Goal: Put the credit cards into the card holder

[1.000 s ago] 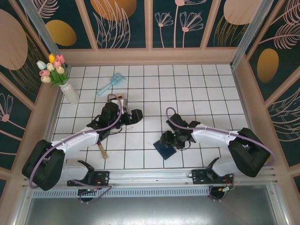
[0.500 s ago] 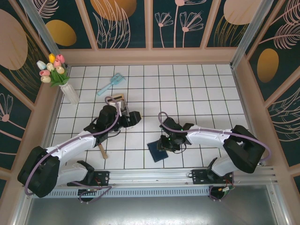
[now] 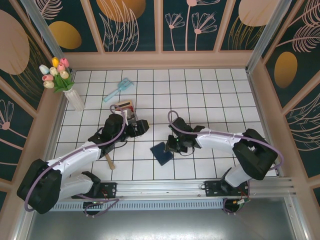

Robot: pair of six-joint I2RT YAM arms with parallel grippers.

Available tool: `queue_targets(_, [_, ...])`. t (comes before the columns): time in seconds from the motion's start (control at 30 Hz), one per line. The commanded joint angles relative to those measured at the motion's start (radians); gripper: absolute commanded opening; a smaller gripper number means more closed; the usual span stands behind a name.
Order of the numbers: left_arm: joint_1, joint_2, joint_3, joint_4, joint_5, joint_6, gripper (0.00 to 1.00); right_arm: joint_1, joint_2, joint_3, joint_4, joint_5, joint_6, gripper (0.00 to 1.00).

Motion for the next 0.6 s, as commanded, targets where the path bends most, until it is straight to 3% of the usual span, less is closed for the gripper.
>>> queue_targets(0.0, [-0.006, -0.002, 0.000, -0.014, -0.022, -0.021, 0.96, -0.032, -0.008, 0.010, 0.047, 0.026, 0.015, 0.05])
queue_targets(0.2, [-0.007, 0.038, 0.012, 0.006, 0.021, -0.051, 0.95, -0.095, -0.129, -0.129, 0.165, 0.088, 0.196, 0.08])
queue_targets(0.3, [-0.018, 0.071, 0.009, 0.049, 0.064, -0.090, 0.91, -0.097, -0.184, -0.223, 0.274, 0.047, 0.272, 0.06])
queue_targets(0.57, [-0.094, 0.198, 0.045, 0.157, 0.126, -0.193, 0.79, -0.126, -0.191, -0.198, 0.101, 0.017, 0.132, 0.31])
